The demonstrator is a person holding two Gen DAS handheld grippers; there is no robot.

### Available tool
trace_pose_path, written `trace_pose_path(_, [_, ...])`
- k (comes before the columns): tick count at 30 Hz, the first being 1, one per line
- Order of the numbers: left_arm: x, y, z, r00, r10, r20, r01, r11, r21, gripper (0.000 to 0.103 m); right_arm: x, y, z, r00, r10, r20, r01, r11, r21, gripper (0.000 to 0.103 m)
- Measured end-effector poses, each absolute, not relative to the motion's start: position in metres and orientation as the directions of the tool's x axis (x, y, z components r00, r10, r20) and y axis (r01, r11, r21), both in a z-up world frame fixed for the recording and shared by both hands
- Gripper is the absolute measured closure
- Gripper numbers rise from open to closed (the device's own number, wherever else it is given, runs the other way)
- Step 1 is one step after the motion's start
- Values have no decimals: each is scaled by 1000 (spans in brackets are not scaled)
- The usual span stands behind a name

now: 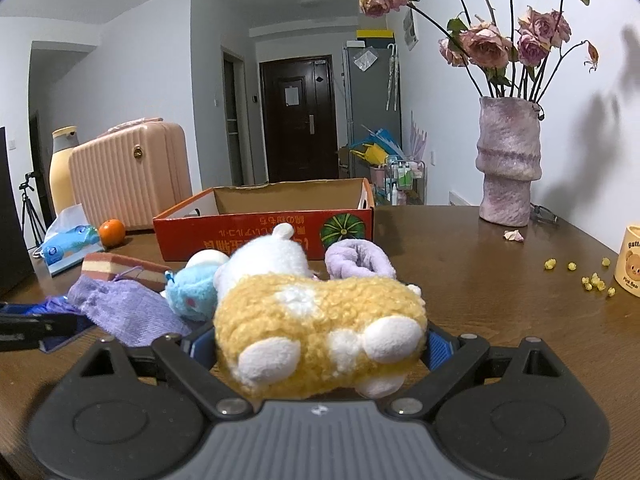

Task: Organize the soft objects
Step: 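Close the left tool on the blue tissue pack and lift it, then carry the yellow plush and tissue pack into the cardboard box with both tools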

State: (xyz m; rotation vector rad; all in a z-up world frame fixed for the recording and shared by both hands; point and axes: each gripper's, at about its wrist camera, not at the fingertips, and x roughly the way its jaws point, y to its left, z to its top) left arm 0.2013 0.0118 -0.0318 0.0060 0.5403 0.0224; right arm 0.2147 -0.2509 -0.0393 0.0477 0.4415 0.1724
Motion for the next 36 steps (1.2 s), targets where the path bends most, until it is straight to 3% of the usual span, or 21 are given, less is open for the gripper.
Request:
trace_pose_path(19, [178, 9, 21, 942, -23, -334, 34, 999, 27, 51, 217, -234, -13, 919, 184, -349, -184, 982, 32, 8])
trace_pose_path(36, [239, 4, 50, 956, -42, -291, 30, 999, -44, 51, 269, -217, 17, 950, 175, -257, -175, 984, 24, 8])
